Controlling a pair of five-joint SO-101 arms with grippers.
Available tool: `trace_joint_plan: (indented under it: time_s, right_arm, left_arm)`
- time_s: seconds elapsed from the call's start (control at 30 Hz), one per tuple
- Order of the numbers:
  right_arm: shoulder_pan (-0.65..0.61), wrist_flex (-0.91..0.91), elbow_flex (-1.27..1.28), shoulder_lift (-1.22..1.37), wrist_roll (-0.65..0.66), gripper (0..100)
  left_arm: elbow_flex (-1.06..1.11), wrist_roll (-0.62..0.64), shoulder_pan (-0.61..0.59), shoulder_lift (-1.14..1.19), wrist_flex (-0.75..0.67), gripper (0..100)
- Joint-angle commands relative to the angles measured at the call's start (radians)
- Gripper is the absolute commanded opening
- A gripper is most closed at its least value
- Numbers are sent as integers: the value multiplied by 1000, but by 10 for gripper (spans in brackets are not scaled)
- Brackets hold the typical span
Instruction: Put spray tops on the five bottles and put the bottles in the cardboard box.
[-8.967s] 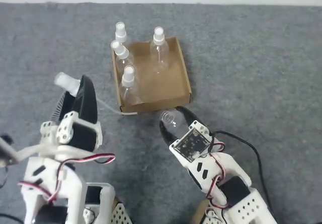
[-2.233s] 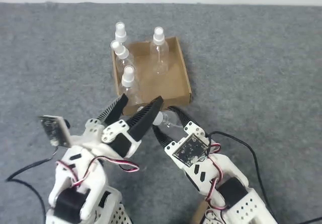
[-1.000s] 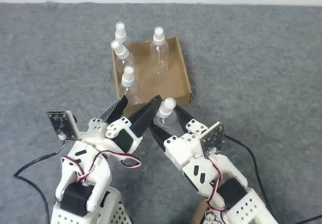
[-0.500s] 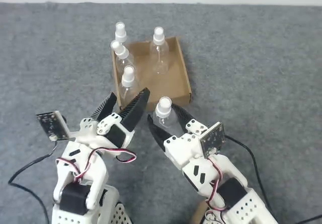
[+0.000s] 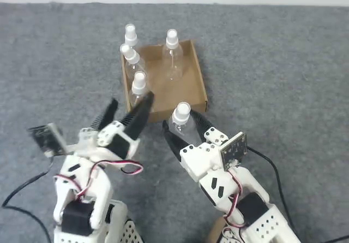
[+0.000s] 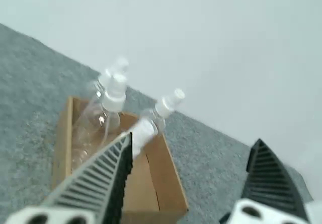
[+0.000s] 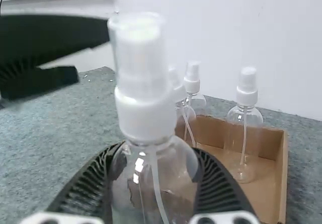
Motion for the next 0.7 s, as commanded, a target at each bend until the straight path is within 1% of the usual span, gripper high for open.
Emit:
trace_joint_plan:
  time_s: [0.0,0.07,0.2,0.3,0.37,0.53,0.67]
  right_arm:
    - [15,-28,20,-28,-3,28]
    - [33,-30,20,-30,-3,28]
    - [51,-30,17,-30,-3,28]
    - [50,-30,18,-30,-3,28]
    - [50,-30,20,-30,-3,28]
    - [50,-30,20,-30,-3,28]
    - [50,-30,20,-30,-3,28]
  left_arm:
    - [-137,5,-100,-21,-31,338]
    - [-171,-3,-157,-21,-29,338]
    - [-193,-68,-288,-21,-29,338]
    - [-182,-68,-407,-21,-21,338]
    - [-170,-68,-457,-21,0,338]
    - [-139,-68,-480,-21,97,338]
    - [-74,-68,-480,-21,112,338]
